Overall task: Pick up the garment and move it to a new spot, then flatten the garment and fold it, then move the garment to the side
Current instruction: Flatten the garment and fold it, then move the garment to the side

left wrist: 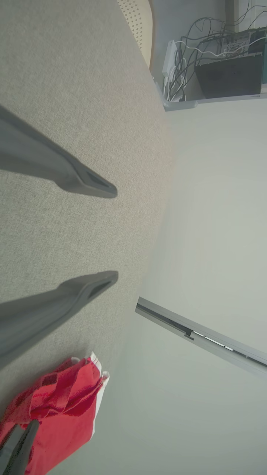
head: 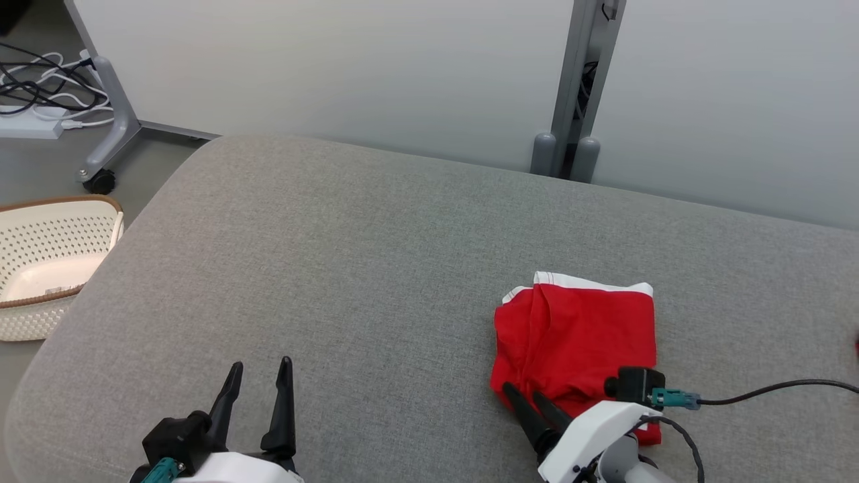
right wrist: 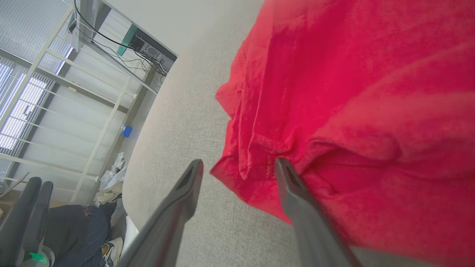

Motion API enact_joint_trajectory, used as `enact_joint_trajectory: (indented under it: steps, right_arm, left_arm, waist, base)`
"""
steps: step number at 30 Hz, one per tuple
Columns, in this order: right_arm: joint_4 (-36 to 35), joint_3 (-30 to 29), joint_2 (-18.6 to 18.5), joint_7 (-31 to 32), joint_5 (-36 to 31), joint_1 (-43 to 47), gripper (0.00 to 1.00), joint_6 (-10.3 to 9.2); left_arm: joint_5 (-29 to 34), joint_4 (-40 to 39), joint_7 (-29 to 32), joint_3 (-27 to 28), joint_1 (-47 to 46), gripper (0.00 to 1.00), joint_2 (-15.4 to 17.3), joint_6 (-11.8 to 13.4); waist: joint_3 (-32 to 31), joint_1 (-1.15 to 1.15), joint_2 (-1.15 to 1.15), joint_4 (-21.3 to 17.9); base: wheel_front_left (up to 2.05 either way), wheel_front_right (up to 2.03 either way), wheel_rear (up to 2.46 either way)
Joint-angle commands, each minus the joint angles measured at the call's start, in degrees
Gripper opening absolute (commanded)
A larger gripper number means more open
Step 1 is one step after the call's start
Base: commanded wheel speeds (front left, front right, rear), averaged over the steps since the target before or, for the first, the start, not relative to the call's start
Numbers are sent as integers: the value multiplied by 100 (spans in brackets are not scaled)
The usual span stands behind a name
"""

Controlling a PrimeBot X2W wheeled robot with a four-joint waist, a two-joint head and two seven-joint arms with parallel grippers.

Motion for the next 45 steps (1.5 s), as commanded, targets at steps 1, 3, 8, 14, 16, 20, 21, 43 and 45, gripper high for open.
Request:
enact_joint_trajectory:
  steps: [1, 3, 8, 14, 16, 20, 21, 43, 45]
  right_arm:
    - [-80, 84, -39, 40, 62, -72, 100, 5]
    - [-172, 168, -33, 42, 130, -105, 100, 5]
    - [-381, -9, -90, -135, 146, -271, 100, 5]
    - [-596, -352, -558, -544, -301, -575, 100, 5]
    - [-641, -488, -762, -688, -562, -644, 100, 5]
    - [-693, -862, -1169, -868, -1549, -756, 100, 5]
    - [-801, -1074, -1198, -879, -1775, -715, 100, 5]
    - [-2456, -3679, -368, -871, -5097, 1532, 100, 4]
    - [-2435, -3642, -355, -871, -5047, 1496, 100, 4]
  left_arm:
    - [13, 1, -16, 33, 16, 100, 22, 15]
    - [30, -1, -16, 57, 40, 100, 22, 11]
    - [64, -85, -16, 110, 32, 100, 21, -15]
    - [-18, -253, -16, 168, -35, 100, 23, -8]
    - [-28, -322, -16, 179, -68, 100, 23, -12]
    - [-44, -436, -16, 182, -135, 100, 21, -6]
    - [-55, -471, -16, 188, -152, 100, 21, 10]
    - [85, -673, -16, 77, 66, 100, 22, 25]
    - [100, -668, -16, 55, 52, 100, 22, 16]
  waist:
    - [-42, 0, 0, -52]
    - [-90, 0, 0, -119]
    - [-159, 0, 0, -341]
    - [-235, 0, 0, -656]
    - [-246, 0, 0, -768]
    - [-233, 0, 0, -975]
    - [-224, 0, 0, -1023]
    - [-196, 0, 0, -1440]
    - [-191, 0, 0, -1420]
  base:
    - [0, 0, 0]
    - [0, 0, 0]
    - [0, 0, 0]
    - [0, 0, 0]
    - [0, 0, 0]
    - [0, 0, 0]
    - [0, 0, 0]
    - [0, 0, 0]
    - [0, 0, 0]
